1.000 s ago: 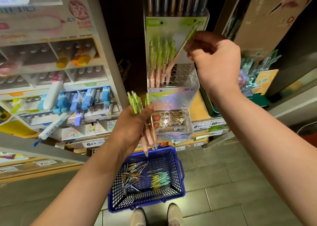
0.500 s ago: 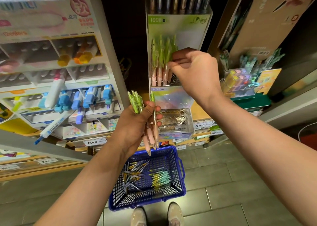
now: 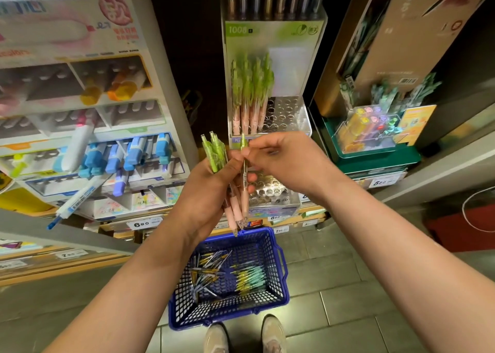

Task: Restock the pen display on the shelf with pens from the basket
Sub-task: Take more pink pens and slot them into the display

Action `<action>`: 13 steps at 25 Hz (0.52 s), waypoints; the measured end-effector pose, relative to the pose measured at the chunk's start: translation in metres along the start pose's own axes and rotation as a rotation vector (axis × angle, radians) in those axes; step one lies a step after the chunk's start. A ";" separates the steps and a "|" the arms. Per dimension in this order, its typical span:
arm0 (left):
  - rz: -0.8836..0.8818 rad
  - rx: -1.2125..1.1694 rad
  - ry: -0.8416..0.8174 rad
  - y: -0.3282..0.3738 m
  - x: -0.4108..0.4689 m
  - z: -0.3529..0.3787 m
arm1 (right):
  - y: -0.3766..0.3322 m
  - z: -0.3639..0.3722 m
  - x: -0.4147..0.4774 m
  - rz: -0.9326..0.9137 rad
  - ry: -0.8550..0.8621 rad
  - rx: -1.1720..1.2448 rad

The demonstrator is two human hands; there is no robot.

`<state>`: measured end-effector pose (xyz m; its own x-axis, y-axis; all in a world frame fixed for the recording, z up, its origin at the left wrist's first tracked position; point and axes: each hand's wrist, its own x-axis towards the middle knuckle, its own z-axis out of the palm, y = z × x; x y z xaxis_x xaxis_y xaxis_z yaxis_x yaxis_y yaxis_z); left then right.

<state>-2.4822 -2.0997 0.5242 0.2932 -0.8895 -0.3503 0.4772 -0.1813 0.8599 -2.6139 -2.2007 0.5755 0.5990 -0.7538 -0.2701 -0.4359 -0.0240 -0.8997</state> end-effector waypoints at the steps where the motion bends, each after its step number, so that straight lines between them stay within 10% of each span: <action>1: 0.000 -0.003 -0.010 0.000 0.000 0.000 | 0.002 0.002 -0.002 0.014 -0.028 0.067; 7: -0.046 -0.004 -0.027 0.003 0.000 0.000 | 0.005 -0.011 0.002 0.034 0.031 0.334; 13: -0.105 -0.091 0.086 0.001 -0.001 -0.002 | -0.024 -0.049 0.023 -0.187 0.550 0.243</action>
<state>-2.4806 -2.0979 0.5248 0.3058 -0.8275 -0.4708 0.5814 -0.2293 0.7807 -2.6226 -2.2503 0.6078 0.1892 -0.9803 0.0571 -0.1534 -0.0869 -0.9843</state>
